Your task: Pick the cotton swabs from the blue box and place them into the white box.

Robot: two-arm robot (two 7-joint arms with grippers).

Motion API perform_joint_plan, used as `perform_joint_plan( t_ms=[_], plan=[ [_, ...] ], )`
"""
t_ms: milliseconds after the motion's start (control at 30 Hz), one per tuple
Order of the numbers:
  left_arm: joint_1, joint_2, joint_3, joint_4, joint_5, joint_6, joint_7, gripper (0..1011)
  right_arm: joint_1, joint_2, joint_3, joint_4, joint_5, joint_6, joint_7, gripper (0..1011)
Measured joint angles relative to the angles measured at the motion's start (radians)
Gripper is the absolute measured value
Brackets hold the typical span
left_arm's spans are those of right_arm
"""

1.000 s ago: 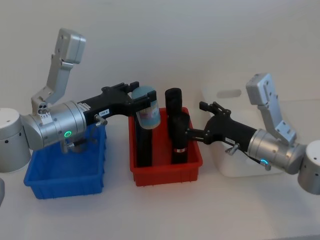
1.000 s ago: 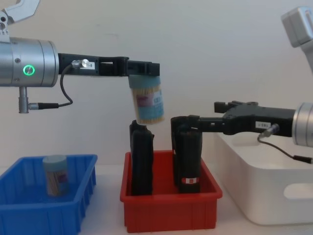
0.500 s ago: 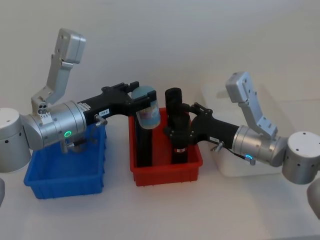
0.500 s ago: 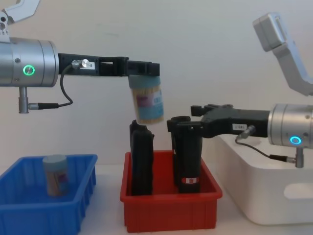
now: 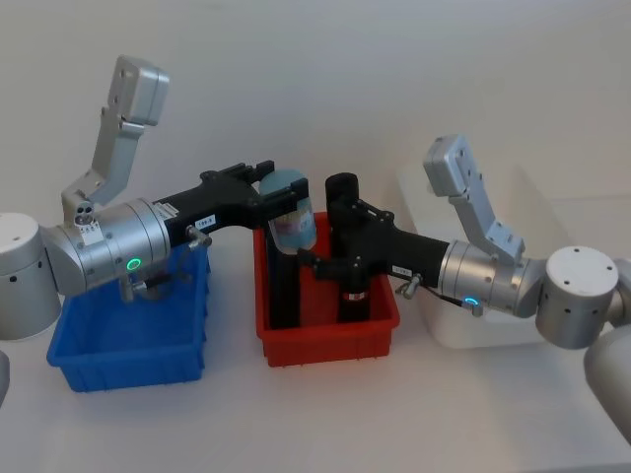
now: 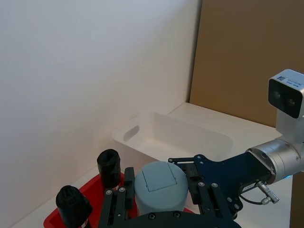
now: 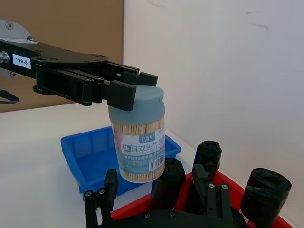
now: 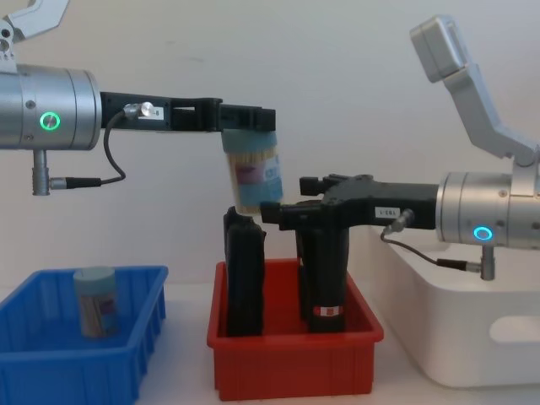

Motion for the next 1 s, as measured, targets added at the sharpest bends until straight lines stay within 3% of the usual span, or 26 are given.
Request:
perform_joint_plan(
  t_ms=[700,1000],
  plan=[
    [0.000,0.000,0.000,0.000,0.000,0.000,0.000,658,0.083,-0.036,-0.019,0.129,0.025,-0.040,0.062,996],
    [0.000,0.000,0.000,0.000,0.000,0.000,0.000,658,0.115,-0.049,-0.025,0.180,0.036,-0.055,0.083,785]
  ],
)
